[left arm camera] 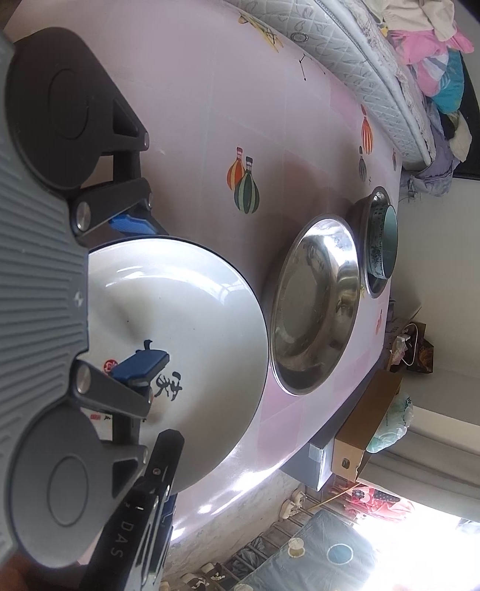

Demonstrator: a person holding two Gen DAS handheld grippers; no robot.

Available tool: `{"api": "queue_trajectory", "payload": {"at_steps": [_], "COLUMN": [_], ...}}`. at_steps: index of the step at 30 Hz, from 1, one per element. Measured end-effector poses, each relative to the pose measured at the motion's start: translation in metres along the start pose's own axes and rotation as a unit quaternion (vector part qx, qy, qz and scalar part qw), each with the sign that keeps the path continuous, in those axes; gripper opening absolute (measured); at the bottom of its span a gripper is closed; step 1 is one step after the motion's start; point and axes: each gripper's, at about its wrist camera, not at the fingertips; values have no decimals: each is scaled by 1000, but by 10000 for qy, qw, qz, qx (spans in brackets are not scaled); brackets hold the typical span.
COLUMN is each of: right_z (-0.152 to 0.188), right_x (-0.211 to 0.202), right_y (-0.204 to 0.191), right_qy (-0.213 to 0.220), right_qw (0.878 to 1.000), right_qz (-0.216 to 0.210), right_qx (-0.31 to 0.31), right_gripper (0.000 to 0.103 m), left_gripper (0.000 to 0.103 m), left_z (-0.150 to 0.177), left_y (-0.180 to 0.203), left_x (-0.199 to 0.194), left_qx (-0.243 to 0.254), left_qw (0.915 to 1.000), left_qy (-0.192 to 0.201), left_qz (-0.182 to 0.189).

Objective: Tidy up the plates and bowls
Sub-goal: 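Lift the white plate with both tools and carry it toward the stainless bowls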

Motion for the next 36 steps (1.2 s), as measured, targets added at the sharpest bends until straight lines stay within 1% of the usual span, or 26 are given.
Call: {"api": "queue_trajectory", "payload": {"at_steps": [18,36], "right_z": [-6,-9], "right_x": [-16,-24], "right_y": [-7,-10], "right_qy": [164,235], "right_qw": [9999,9997], "right_qz": [13,-23], "right_qx": [-6,5], "right_gripper": [34,34], "left_gripper": [63,63], "left_z": [-4,-7], "left_y": [-1,-2], "left_x": [-14,-23], "left_qx": [-81,-152], "left_qw": [9998,9996], "left_qy": [159,250], "left_qz": [29,0]}}
Point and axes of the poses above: each gripper's, at about its wrist camera, not at the fingertips, and x roughly the way its jaws point, y to its right, z to its underside
